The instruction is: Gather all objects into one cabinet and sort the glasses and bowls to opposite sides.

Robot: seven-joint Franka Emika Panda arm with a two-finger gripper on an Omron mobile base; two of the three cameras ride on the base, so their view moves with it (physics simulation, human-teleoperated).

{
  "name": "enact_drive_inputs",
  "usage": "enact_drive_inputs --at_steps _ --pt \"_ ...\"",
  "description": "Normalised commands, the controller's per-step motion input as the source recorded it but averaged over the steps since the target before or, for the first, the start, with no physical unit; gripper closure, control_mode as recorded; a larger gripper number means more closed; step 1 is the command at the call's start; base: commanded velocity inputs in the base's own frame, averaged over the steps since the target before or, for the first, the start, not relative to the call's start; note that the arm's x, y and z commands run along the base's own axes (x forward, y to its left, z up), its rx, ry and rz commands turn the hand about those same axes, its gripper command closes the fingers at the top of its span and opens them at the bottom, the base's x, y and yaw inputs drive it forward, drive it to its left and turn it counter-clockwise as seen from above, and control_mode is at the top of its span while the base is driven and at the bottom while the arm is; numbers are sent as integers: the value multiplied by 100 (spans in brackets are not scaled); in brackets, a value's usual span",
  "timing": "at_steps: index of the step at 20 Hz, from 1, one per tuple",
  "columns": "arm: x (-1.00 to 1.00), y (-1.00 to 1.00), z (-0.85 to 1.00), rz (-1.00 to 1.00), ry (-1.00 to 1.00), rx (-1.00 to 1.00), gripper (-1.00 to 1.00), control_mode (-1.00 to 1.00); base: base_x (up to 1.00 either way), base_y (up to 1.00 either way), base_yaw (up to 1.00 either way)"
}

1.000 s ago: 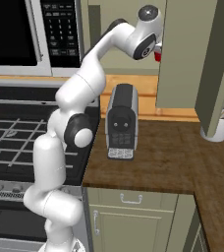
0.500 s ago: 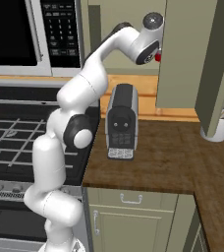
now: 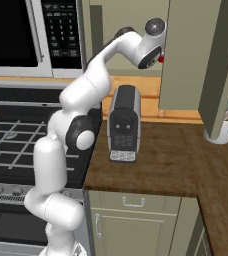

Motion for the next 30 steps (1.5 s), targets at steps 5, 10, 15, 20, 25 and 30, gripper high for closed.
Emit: enact_drive_inputs --at_steps 5,10,15,20,25,30 --pt "26 -17 0 0 0 5 -100 -100 0 0 0" --pt "47 -39 0 0 0 10 -100 -100 0 0 0" --pt "44 -32 13 0 0 17 -100 -100 0 0 0" --pt "26 -12 24 0 2 15 -100 -100 0 0 0" --pt "0 0 0 0 0 0 -100 -100 0 0 0" --pt "0 0 -2 0 0 3 -100 -100 0 0 0"
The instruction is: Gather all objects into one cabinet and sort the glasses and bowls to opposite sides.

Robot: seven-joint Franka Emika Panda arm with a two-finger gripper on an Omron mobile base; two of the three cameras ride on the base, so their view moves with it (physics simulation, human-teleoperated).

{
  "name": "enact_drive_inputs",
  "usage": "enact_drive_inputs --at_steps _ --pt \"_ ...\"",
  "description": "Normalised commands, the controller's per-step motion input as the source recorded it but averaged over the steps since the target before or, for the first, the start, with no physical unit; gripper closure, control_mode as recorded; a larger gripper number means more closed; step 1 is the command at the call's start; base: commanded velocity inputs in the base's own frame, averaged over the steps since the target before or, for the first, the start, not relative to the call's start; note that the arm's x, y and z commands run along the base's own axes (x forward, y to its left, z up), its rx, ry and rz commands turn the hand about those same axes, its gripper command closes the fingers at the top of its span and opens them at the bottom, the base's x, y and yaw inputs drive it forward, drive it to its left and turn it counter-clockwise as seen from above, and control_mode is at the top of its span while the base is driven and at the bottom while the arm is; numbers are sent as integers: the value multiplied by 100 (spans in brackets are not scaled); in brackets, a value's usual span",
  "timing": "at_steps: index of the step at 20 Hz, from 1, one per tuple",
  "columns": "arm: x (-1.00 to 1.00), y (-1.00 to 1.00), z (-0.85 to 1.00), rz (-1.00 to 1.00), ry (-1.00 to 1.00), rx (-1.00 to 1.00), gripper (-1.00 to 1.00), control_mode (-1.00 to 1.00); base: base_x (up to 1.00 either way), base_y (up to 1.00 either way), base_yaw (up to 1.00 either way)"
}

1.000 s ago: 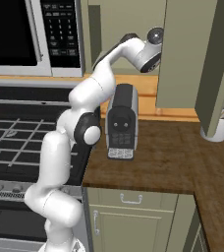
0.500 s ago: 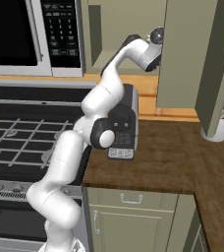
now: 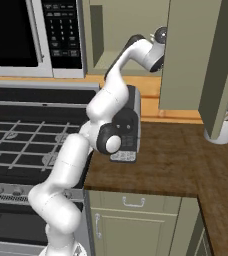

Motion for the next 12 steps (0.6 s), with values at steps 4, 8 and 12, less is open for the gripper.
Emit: enact_drive_inputs --at_steps 4,8,12 --pt "0 30 -8 0 0 9 100 -100 0 0 0" --pt "0 19 -5 0 0 5 100 -100 0 0 0" --pt "0 0 -2 0 0 0 100 -100 0 0 0"
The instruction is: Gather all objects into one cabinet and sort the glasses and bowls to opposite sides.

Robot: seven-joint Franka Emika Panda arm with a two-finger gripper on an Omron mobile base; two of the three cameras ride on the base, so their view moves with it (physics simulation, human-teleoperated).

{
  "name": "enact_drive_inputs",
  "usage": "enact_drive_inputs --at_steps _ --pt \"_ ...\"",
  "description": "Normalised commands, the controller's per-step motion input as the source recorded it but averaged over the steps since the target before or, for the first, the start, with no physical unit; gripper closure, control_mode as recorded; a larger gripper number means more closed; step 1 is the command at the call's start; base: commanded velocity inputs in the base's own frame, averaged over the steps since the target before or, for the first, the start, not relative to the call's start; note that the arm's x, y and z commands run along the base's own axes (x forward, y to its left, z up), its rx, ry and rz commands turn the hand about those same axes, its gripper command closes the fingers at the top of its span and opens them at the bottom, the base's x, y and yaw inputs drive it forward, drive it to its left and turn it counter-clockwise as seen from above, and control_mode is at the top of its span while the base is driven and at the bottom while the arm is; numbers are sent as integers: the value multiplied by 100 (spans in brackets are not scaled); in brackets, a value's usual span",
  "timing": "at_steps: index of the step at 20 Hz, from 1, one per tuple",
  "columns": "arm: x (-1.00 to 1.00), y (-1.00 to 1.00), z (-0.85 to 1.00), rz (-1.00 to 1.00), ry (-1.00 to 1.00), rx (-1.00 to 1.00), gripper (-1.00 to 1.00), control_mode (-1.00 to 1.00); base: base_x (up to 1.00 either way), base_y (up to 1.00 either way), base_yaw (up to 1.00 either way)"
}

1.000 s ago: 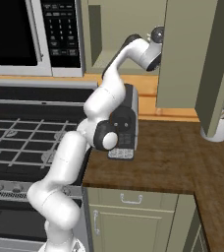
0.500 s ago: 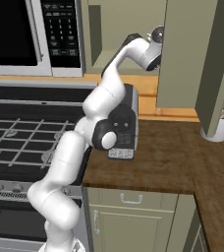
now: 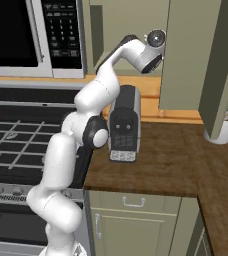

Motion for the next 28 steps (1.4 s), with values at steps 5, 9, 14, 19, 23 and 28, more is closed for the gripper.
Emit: enact_drive_inputs --at_steps 5,9,14,19,23,28 --pt "0 0 0 0 0 0 100 -100 0 0 0" --pt "-7 0 0 0 0 0 100 -100 0 0 0" --pt "-28 0 0 0 0 0 100 -100 0 0 0" --pt "-15 8 -1 0 -1 0 100 -100 0 0 0" --pt "-27 37 0 3 0 -4 100 -100 0 0 0" --pt "-46 48 4 10 0 -10 100 -100 0 0 0"
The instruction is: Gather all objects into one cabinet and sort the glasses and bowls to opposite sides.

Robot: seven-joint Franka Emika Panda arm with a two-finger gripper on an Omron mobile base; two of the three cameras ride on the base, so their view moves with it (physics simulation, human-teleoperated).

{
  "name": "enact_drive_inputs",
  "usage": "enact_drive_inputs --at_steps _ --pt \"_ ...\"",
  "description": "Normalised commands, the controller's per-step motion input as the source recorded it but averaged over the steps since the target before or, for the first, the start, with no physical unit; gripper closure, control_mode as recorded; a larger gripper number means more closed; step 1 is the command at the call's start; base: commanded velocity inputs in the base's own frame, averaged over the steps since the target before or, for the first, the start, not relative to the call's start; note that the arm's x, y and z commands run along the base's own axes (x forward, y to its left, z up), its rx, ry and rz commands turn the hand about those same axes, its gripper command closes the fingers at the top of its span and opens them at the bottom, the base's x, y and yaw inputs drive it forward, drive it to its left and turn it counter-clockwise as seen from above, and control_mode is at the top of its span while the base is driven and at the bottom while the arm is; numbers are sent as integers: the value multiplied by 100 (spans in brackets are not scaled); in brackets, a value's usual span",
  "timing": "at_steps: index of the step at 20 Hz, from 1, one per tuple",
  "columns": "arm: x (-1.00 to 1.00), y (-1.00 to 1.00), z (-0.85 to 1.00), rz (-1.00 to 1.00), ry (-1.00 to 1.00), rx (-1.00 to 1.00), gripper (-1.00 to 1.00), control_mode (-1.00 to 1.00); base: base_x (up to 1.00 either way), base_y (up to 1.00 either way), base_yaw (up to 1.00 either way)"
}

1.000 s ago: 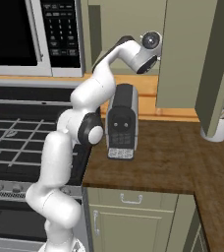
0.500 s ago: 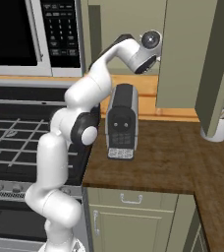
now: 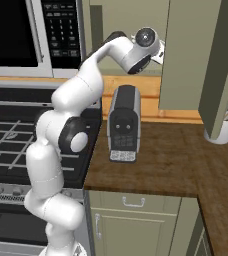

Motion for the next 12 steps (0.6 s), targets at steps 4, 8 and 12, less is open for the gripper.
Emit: enact_drive_inputs --at_steps 4,8,12 --pt "-25 27 -2 1 0 -6 100 -100 0 0 0" --pt "-54 23 10 4 1 -1 100 -100 0 0 0" --pt "-67 25 21 3 2 0 100 -100 0 0 0"
